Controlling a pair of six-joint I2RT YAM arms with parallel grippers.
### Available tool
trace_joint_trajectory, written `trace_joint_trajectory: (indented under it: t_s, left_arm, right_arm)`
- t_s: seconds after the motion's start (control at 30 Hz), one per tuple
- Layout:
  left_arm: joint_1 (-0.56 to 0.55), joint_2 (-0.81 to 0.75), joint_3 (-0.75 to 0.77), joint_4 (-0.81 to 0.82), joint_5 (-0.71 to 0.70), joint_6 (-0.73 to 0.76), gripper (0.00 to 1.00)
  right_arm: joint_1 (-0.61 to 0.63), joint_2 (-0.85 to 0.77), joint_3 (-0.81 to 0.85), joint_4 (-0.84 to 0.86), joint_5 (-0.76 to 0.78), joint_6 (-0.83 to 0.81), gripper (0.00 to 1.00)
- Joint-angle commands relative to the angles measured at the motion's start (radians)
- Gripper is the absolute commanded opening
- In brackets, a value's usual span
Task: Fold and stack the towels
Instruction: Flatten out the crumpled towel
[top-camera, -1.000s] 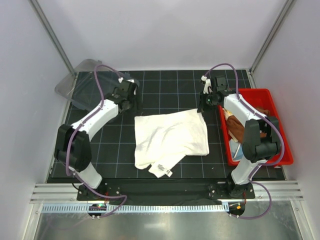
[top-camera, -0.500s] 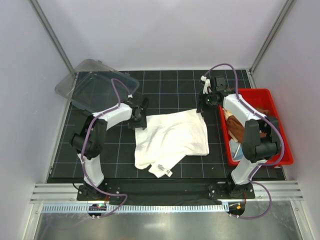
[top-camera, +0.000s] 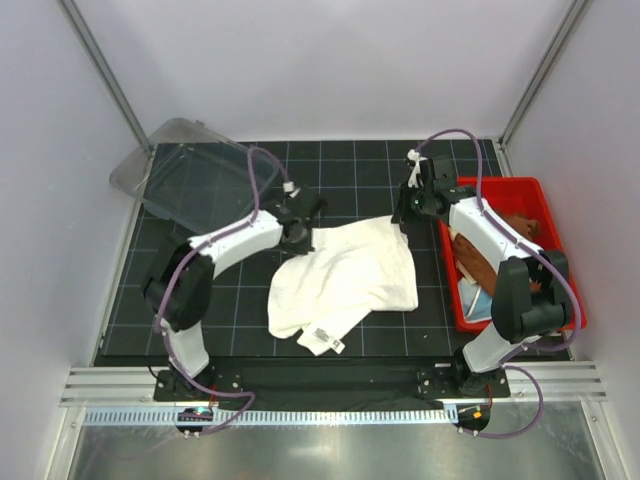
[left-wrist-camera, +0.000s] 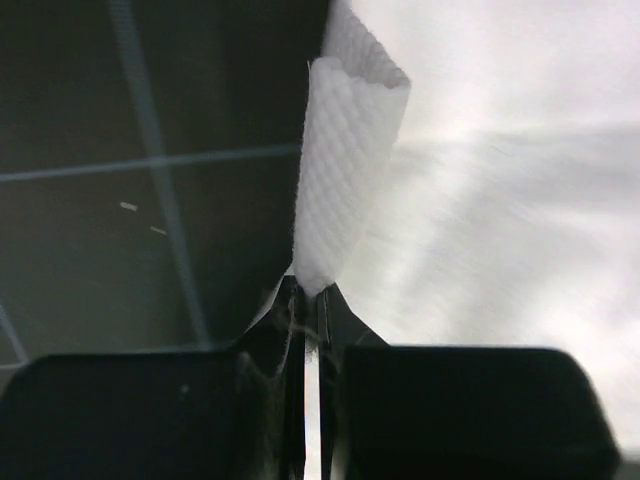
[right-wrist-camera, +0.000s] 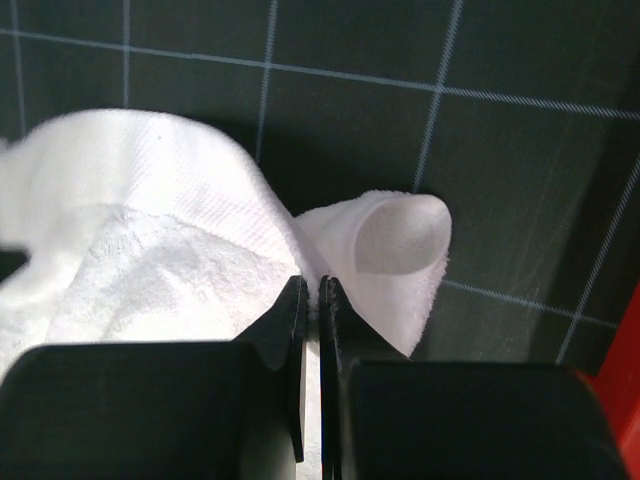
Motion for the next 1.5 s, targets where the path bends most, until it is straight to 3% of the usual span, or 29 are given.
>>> trace_joint_trajectory:
  t_s: [0.0,0.03,0.13,0.2,0.3,0.37,0.43,0.57,0.77,1.07,1.23,1.47]
  left_arm:
    - [-0.228,-0.187,0.066,-0.014,-0.017,0.010,0.00]
    - [-0.267,-0.201,0.045,-0.018,-0.026,-0.002,0.02]
    - [-0.422,-0.261,-0.102,0.107,-0.002,-0.031,0.27]
    - [-0.487,-0.292,-0.165,0.164,0.061,-0.027,0.49]
    - [-0.489,-0.339,-0.204,0.175,0.086,-0.001,0.58]
    - [-0.486,-0.365,-0.170,0.161,0.082,0.086,0.67]
    - [-0.483,-0.367,-0.101,0.126,0.071,0.201,0.71]
    - [-0.494,-0.298,-0.002,0.121,0.100,0.378,0.68]
    - [-0.540,-0.152,0.036,0.226,-0.070,0.524,0.62]
    - [-0.592,-0.053,0.007,0.371,-0.248,0.484,0.57]
    - [-0.736,0.035,-0.009,0.473,-0.457,0.565,0.57]
    - [-0.761,0.043,-0.036,0.509,-0.431,0.538,0.56]
  right_arm:
    - [0.004,-0.055,-0.049,0.035,0.153,0.119,0.01]
    - [0.003,-0.055,-0.067,0.026,0.171,0.124,0.01]
    - [0.003,-0.052,-0.104,0.027,0.162,0.120,0.01]
    - [0.003,-0.046,-0.115,0.032,0.162,0.122,0.01]
    - [0.003,-0.038,-0.118,0.033,0.153,0.122,0.01]
    - [0.001,-0.037,-0.113,0.033,0.133,0.124,0.01]
    - [0.003,-0.040,-0.113,0.038,0.121,0.130,0.01]
    - [0.003,-0.051,-0.122,0.055,0.096,0.153,0.01]
    - [0.003,-0.023,-0.119,0.073,0.080,0.176,0.01]
    - [-0.022,0.034,-0.098,0.099,0.050,0.219,0.01]
    - [-0.045,0.057,-0.072,0.096,0.029,0.223,0.01]
    - [-0.069,0.058,-0.062,0.081,0.023,0.217,0.01]
